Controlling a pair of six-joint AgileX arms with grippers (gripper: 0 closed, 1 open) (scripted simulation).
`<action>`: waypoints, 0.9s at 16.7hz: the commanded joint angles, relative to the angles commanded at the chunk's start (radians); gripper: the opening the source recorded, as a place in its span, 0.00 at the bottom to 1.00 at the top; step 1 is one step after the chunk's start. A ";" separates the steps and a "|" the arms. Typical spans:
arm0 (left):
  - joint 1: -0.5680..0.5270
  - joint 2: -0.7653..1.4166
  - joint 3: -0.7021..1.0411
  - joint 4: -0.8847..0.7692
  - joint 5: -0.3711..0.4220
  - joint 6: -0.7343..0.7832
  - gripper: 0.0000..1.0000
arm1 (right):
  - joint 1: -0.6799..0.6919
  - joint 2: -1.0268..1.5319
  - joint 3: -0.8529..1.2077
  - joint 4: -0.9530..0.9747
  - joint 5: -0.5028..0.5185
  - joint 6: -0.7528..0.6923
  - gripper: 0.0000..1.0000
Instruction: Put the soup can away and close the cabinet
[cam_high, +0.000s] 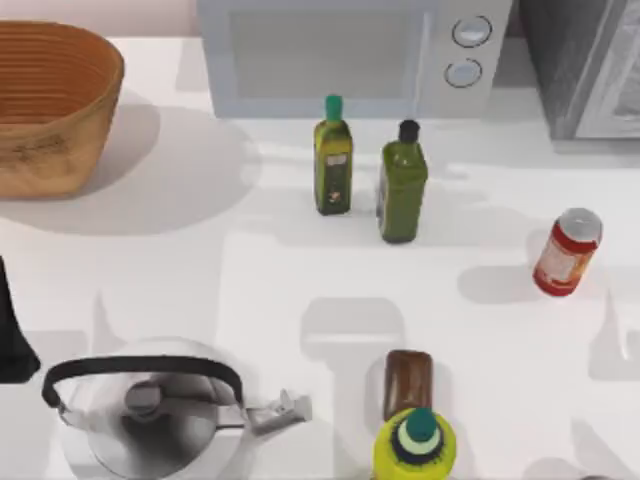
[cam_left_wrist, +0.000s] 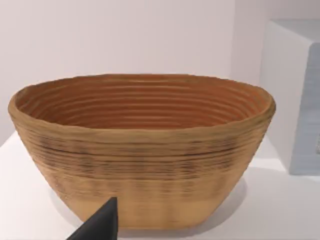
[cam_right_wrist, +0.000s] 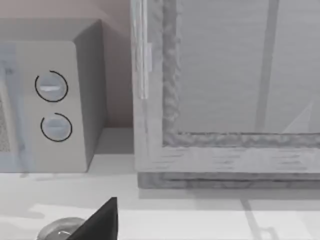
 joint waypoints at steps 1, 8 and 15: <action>0.000 0.000 0.000 0.000 0.000 0.000 1.00 | 0.000 0.000 0.000 0.000 0.000 0.000 1.00; 0.000 0.000 0.000 0.000 0.000 0.000 1.00 | 0.063 0.198 0.012 0.153 0.033 -0.002 1.00; 0.000 0.000 0.000 0.000 0.000 0.000 1.00 | 0.217 0.735 0.050 0.578 0.144 0.015 1.00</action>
